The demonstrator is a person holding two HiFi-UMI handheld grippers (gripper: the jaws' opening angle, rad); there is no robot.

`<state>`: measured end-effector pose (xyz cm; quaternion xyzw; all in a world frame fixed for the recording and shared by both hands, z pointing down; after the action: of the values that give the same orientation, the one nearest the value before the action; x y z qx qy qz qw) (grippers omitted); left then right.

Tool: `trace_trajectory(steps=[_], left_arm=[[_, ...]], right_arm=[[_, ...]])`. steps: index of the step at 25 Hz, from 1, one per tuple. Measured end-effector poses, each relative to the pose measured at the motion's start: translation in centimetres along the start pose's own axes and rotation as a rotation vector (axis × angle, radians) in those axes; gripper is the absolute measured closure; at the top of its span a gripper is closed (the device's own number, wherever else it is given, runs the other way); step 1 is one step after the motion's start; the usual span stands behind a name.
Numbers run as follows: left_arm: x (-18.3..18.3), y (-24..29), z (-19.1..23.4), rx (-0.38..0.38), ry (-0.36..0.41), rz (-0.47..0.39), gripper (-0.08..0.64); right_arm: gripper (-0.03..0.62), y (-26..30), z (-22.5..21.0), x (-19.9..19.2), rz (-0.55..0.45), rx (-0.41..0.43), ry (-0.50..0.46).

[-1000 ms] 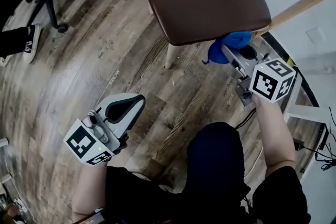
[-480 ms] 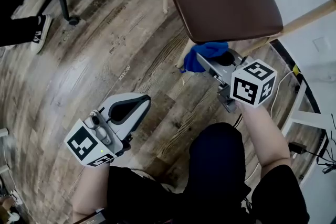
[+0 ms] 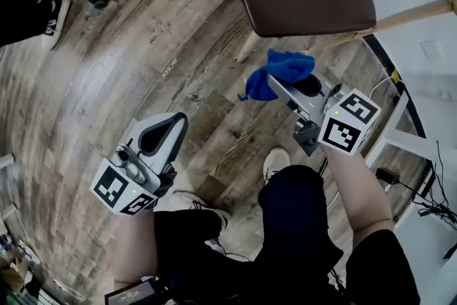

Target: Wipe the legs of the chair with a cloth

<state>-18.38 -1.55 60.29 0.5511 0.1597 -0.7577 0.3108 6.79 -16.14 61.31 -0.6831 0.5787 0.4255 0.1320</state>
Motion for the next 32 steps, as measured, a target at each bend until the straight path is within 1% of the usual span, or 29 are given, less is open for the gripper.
trace_trajectory(steps=[2,4,6,8,12,17,18,20,22,24,26,29,32], left_arm=[[1.2,-1.4,-1.3,0.035,-0.060,0.033,0.560],[3.5,-2.9,-3.0,0.055,-0.066,0.095,0.560],[7.0,-4.0,-4.7,0.061,-0.056,0.143,0.560],[10.7,-4.9,-6.5,0.067,-0.065,0.158,0.560],[17.7,-5.9,-11.2,0.088,-0.122,0.157,0.560],[25.3,-5.5,-17.6,0.057,-0.187,0.191,0.560],[26.8,-5.5,-18.9,0.047,-0.186,0.198,0.560],[30.1,-5.2,-21.1,0.028,-0.160,0.204,0.560],[33.6,-4.9,-23.7,0.018,-0.152,0.194,0.560],[36.9,-4.4,-26.4,0.020,-0.147,0.179,0.560],[39.8,-3.8,-28.8,0.031,-0.124,0.169,0.560],[43.1,-3.4,-32.0,0.045,-0.103,0.141,0.560],[45.3,-3.6,-34.1,0.051,-0.084,0.111,0.560]], right_arm=[[0.488,-2.1,2.1,0.6,0.035,-0.002,0.017],[0.488,-4.4,4.3,1.6,0.069,-0.014,0.042],[0.489,-6.5,6.9,3.2,0.080,-0.021,0.078],[0.489,-8.5,9.8,5.2,0.086,-0.026,0.097],[0.489,-12.1,15.6,10.0,0.105,-0.018,0.128],[0.489,-16.1,22.4,16.3,0.122,0.000,0.162],[0.489,-16.8,23.8,17.5,0.125,0.007,0.165],[0.489,-18.2,26.5,20.0,0.122,0.028,0.152],[0.489,-19.9,29.0,22.5,0.120,0.051,0.137],[0.489,-21.9,31.3,24.8,0.114,0.077,0.133],[0.489,-23.9,33.3,26.9,0.101,0.104,0.122],[0.489,-26.4,36.1,29.0,0.072,0.137,0.107],[0.489,-28.2,38.1,30.3,0.037,0.161,0.098]])
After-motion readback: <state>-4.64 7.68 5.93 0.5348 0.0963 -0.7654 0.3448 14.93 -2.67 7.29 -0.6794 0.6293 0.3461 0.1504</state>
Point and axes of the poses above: the fingertips, and each gripper's own axes: y forward along the fingers, z to its left, x out of its top, the point moved 8 cm from there along -y, backward along the fingers, and after that the axes turned 6 degrees about y, right-handed, at the moved point
